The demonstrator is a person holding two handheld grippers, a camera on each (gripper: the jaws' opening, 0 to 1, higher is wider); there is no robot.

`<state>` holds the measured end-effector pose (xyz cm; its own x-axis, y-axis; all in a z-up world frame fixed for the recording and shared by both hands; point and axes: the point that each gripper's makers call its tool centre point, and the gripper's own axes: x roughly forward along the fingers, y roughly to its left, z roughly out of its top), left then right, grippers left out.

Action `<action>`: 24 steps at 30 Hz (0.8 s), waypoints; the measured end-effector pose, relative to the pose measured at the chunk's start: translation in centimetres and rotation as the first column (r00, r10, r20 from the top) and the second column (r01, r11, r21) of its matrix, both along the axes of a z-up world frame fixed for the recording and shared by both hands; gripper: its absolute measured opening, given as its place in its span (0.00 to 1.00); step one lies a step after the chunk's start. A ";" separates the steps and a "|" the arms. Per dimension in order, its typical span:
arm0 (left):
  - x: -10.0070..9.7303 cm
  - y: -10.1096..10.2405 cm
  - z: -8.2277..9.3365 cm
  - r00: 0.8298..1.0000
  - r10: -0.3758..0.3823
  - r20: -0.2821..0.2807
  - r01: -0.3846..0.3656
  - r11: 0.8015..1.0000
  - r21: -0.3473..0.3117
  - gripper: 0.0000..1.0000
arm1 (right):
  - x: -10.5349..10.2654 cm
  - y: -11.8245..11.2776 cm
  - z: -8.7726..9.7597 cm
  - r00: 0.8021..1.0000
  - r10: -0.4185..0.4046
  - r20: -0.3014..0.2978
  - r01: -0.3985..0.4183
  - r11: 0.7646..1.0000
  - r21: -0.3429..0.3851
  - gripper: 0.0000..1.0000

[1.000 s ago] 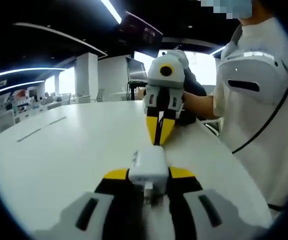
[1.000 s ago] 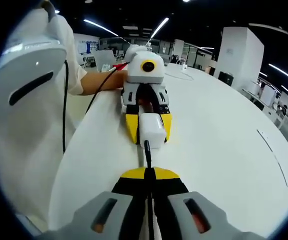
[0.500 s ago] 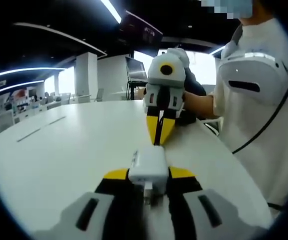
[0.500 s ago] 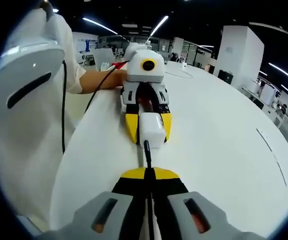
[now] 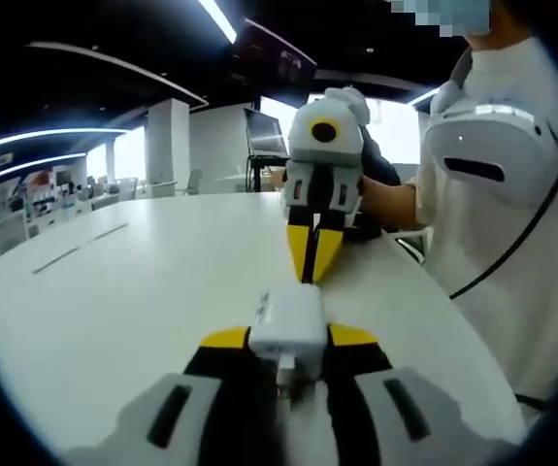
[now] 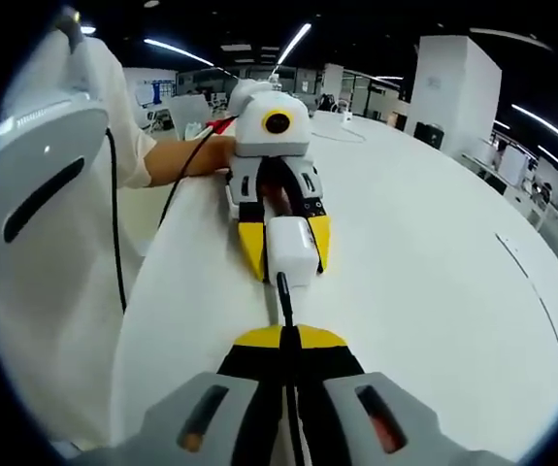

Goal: Plug the desk Type‑C cable into the charger adapter.

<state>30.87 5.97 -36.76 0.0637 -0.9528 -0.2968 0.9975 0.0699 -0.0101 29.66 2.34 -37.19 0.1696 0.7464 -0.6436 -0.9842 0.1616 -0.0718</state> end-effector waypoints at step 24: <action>-0.1 0.1 -0.3 1.000 0.007 -0.004 -0.007 1.000 0.000 0.27 | -0.1 0.2 -0.5 0.999 -0.043 -0.024 0.043 0.999 -0.001 0.00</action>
